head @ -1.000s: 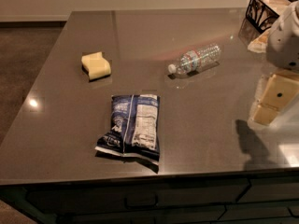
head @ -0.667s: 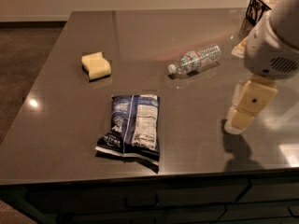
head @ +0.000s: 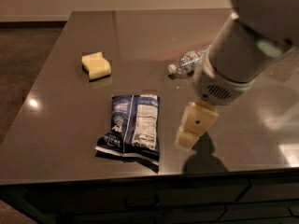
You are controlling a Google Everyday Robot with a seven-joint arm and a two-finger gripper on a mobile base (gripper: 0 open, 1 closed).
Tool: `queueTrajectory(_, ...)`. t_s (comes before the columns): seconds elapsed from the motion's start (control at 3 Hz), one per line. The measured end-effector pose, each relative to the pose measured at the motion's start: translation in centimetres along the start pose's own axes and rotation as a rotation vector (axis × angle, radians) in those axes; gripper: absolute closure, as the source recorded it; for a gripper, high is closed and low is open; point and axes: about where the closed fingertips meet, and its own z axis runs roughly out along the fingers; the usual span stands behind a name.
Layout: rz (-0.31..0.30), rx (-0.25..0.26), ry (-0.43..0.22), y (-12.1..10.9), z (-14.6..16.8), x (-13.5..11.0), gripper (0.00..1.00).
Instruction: Move blue chip bag near sponge
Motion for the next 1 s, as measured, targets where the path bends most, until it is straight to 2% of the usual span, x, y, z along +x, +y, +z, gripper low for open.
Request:
queueTrajectory(0.33, 0.024, -0.003, -0.006, 2.1, 2.9, -2.1, 0.0)
queueTrajectory(1.0, 0.018, 0.004, 0.027, 4.7, 7.4, -4.8, 0.0)
